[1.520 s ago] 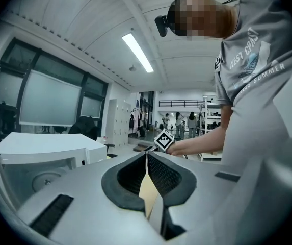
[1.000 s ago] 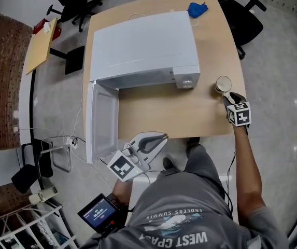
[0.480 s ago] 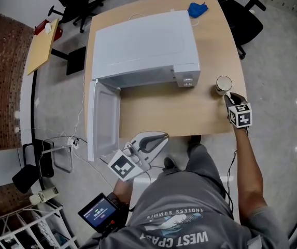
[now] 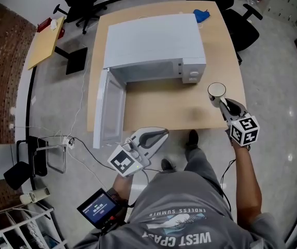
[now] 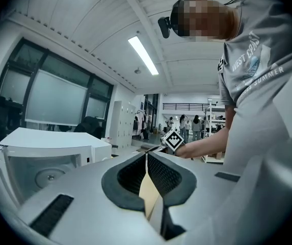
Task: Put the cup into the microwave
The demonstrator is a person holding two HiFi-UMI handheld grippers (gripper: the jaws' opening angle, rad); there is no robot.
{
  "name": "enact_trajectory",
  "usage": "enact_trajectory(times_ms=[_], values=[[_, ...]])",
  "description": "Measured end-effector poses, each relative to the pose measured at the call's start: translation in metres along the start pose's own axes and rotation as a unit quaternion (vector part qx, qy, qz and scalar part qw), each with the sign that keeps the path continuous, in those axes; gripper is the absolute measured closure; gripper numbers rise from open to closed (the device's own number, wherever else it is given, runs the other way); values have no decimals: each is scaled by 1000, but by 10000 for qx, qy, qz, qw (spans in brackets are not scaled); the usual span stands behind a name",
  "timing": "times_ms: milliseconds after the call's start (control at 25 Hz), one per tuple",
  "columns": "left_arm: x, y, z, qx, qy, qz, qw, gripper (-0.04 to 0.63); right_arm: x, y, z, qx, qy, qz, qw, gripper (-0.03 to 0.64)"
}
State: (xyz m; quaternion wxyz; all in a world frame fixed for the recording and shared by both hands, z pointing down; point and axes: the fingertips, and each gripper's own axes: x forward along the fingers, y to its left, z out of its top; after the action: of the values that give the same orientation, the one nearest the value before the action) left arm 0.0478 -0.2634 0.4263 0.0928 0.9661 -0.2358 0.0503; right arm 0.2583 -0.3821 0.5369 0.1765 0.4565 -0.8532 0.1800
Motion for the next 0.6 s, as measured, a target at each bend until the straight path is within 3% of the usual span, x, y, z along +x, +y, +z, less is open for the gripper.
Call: enact_trajectory(times_ms=[360, 600], values=[[-73, -21, 13, 249, -335, 44, 9991, 568, -20, 139, 69, -148, -764, 739, 9942, 541], [-125, -21, 26, 419, -552, 210, 9974, 568, -18, 208, 95, -233, -1026, 1046, 9889, 541]])
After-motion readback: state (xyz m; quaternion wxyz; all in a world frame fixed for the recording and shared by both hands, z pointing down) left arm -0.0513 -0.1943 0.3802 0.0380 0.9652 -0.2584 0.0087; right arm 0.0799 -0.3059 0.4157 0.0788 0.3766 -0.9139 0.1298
